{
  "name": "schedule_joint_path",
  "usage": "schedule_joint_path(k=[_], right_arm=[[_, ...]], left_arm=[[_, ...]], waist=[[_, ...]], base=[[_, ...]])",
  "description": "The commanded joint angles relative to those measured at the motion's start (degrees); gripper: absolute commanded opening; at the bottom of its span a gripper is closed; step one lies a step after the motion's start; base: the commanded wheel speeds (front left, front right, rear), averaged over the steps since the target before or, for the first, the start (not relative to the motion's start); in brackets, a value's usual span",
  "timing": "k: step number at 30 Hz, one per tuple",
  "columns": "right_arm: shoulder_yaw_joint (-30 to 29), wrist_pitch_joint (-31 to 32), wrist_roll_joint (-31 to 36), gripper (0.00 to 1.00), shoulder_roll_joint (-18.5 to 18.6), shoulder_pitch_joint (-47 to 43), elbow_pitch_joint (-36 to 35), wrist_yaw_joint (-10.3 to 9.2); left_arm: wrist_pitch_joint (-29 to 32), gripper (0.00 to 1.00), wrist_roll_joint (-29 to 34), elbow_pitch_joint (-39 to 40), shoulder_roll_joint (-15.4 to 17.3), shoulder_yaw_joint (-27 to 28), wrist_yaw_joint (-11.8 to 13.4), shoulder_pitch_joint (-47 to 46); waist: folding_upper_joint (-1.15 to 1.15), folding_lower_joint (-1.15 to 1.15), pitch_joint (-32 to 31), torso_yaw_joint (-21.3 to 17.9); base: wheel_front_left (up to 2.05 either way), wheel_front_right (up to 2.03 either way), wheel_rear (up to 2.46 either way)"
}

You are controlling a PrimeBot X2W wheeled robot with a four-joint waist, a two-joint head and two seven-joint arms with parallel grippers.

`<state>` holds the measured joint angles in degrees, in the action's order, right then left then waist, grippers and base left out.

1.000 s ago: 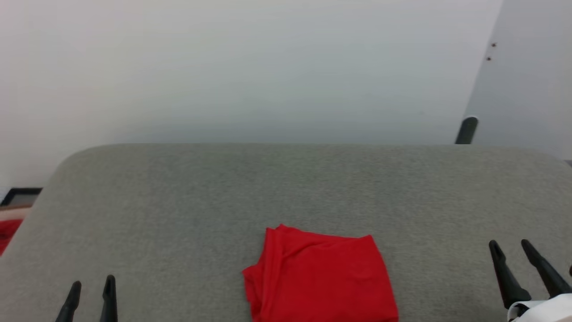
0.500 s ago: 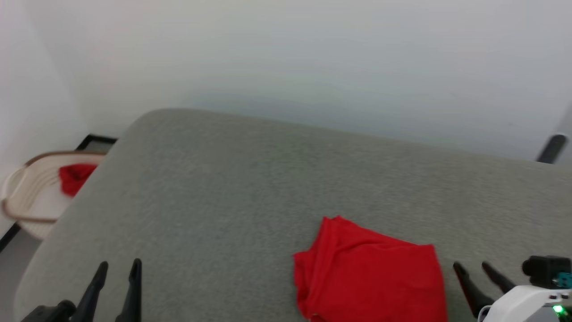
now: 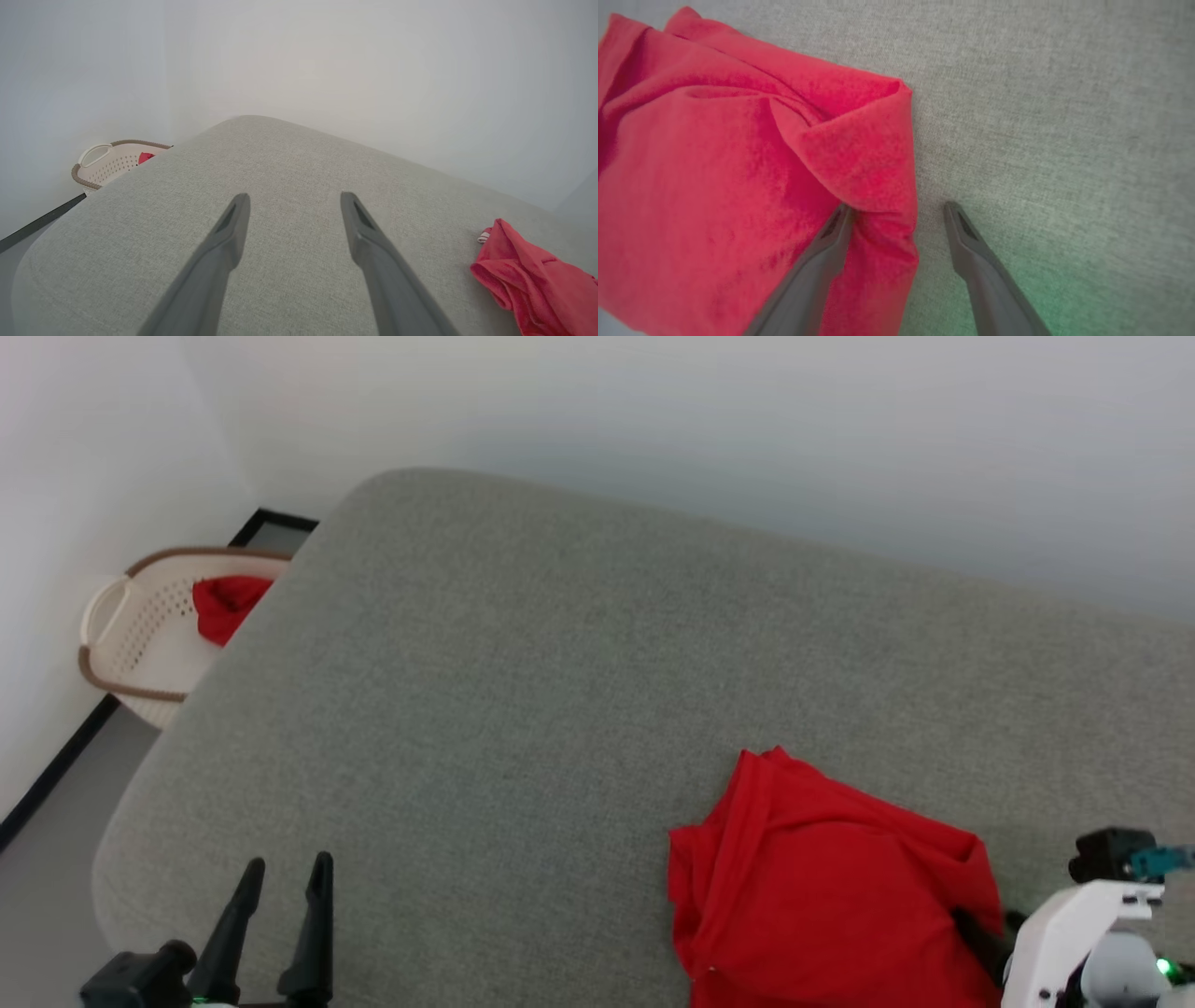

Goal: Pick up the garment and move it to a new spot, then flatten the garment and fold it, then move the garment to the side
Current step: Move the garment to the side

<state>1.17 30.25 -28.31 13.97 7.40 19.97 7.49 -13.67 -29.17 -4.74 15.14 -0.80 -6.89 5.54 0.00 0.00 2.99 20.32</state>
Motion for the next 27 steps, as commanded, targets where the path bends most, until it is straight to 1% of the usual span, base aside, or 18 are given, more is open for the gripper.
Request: schedule_joint_path(k=[1,2,3,4,5,10,18,23,27], right_arm=[[-0.47,2.05,0.36,1.0,-1.08,0.54,1.19,0.0],[-0.55,3.53,0.87,0.95,-1.44,0.7,1.58,0.0],[-0.11,4.67,1.1,0.47,-1.77,0.96,1.52,0.0],[0.17,5.44,1.28,0.14,-1.89,1.26,1.31,0.0],[0.19,6.23,1.46,0.0,-1.92,1.46,1.25,0.0],[0.2,9.26,0.49,0.0,-1.96,2.25,-0.43,0.01],[-0.32,9.85,0.65,0.0,-0.51,4.12,-4.06,0.01],[-0.23,10.87,1.04,0.0,1.61,5.64,-5.83,0.0],[0.12,11.26,1.2,0.0,4.18,7.48,-7.27,0.0]], left_arm=[[-0.42,1.0,-0.18,-0.37,-0.29,-0.14,-0.23,-0.91],[-0.48,1.0,-0.13,-0.54,-0.42,-0.23,-0.24,-1.07],[-0.59,1.0,-0.13,-0.76,-0.5,-0.26,-0.23,-1.19],[-0.64,1.0,-0.16,-0.94,-0.59,-0.29,-0.21,-1.34],[-0.74,1.0,-0.2,-1.1,-0.68,-0.28,-0.22,-1.51],[-0.96,1.0,-0.16,-1.87,-0.97,-0.31,-0.23,-1.84],[-1.19,1.0,0.1,-2.28,-0.36,-0.36,-0.29,-1.51],[-1.29,1.0,0.36,-2.07,0.04,-0.71,-0.34,-1.37],[-1.35,1.0,0.43,-2.03,-0.08,-1.13,-0.39,-1.58]], waist=[[0.0,0.0,2.09,1.1],[0.0,0.0,2.27,1.11],[0.0,0.0,2.41,1.11],[0.0,0.0,2.55,1.06],[0.0,0.0,2.65,0.98],[0.0,0.0,2.33,0.37],[0.0,0.0,0.31,-1.29],[0.0,0.0,-0.96,-3.48],[0.0,0.0,-1.12,-5.79]], base=[[0.0,0.0,0.0],[0.0,0.0,0.0],[0.0,0.0,0.0],[0.0,0.0,0.0],[0.0,0.0,0.0],[0.0,0.0,0.0],[0.0,0.0,0.0],[0.0,0.0,0.0],[0.0,0.0,0.0]])
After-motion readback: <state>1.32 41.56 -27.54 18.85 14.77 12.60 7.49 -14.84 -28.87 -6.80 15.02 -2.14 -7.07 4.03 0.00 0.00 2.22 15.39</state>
